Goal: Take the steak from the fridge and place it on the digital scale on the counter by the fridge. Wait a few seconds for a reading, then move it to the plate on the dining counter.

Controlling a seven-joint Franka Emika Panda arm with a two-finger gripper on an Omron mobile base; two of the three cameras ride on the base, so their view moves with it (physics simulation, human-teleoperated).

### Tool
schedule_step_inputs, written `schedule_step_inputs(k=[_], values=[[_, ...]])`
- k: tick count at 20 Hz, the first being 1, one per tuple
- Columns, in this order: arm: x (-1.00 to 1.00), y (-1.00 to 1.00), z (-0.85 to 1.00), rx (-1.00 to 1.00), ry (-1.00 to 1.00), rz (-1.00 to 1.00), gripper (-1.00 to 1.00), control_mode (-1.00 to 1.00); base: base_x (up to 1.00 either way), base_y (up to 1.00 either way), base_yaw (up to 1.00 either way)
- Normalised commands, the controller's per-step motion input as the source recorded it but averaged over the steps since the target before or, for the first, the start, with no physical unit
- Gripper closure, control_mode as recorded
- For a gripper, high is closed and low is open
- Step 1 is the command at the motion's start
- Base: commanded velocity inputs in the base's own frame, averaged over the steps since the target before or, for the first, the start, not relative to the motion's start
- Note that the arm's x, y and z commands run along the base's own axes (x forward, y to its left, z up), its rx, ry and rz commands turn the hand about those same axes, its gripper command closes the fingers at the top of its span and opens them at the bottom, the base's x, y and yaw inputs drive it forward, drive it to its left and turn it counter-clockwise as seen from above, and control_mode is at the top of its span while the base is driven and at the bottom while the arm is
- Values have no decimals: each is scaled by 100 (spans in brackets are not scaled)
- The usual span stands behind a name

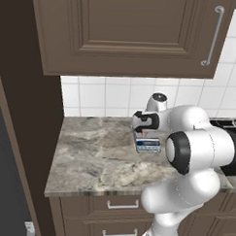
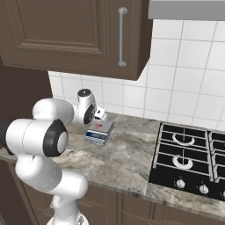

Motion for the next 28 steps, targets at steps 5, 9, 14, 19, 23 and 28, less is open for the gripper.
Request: schedule_step_inputs(k=[5, 9, 14, 19, 23, 28], values=[[0, 0, 0, 0, 0, 0, -100, -100, 0, 0, 0], [0, 0, 0, 0, 0, 0, -100, -100, 0, 0, 0], [0, 0, 0, 0, 0, 0, -100, -100, 0, 0, 0], [2, 0, -23, -1, -4, 0, -100, -100, 0, 0, 0], [18, 0, -41, -3, -9, 0, -100, -100, 0, 0, 0], [33, 0, -21, -2, -3, 0, -100, -100, 0, 0, 0]])
